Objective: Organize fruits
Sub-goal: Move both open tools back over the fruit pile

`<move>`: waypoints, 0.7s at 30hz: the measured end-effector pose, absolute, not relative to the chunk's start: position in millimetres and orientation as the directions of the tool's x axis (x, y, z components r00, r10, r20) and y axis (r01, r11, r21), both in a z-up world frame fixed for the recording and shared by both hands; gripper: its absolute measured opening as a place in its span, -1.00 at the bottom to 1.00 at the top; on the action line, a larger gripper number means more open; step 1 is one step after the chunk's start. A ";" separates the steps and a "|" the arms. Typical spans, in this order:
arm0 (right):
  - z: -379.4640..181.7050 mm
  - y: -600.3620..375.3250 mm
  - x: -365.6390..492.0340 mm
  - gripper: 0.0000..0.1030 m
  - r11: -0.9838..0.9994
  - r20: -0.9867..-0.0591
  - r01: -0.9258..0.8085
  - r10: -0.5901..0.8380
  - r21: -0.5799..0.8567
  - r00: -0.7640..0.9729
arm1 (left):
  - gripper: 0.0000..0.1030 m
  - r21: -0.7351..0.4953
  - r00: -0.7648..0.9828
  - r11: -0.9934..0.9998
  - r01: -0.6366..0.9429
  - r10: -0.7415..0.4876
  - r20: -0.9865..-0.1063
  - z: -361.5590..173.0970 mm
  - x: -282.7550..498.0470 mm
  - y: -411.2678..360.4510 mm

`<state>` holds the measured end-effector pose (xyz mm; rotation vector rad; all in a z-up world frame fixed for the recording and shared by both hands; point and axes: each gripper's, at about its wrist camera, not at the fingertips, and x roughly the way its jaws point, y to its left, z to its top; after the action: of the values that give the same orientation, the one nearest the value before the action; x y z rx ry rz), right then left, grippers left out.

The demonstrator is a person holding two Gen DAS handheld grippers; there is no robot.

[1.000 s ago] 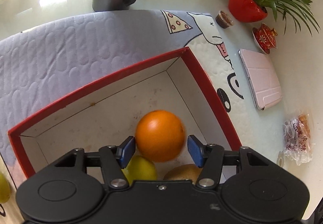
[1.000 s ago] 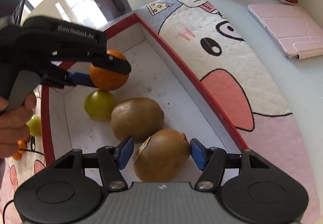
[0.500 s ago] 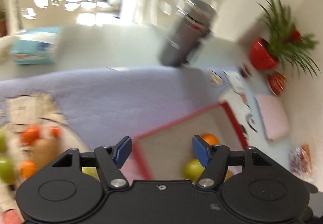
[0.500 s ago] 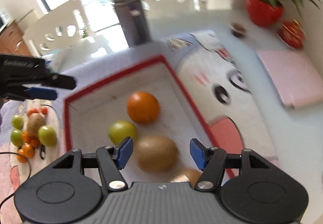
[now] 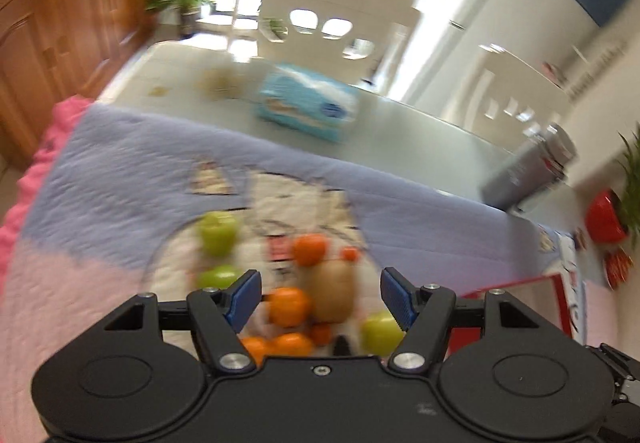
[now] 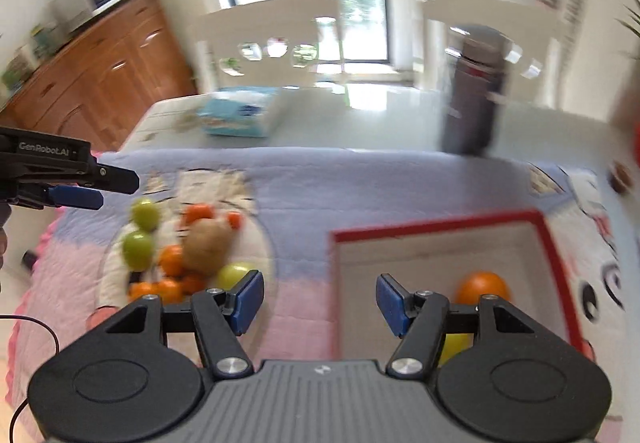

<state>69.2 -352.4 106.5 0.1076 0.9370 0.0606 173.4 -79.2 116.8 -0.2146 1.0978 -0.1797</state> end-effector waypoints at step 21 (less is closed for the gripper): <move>72.0 -240.5 102.1 0.25 0.948 -0.830 -0.193 0.317 0.255 0.459 | 0.52 -0.349 0.398 0.917 -0.191 -0.252 -0.882 61.0 181.0 49.6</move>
<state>102.1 -240.5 72.0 0.1305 1.0484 0.3150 181.0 49.6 61.0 -0.4322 1.1710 -0.0401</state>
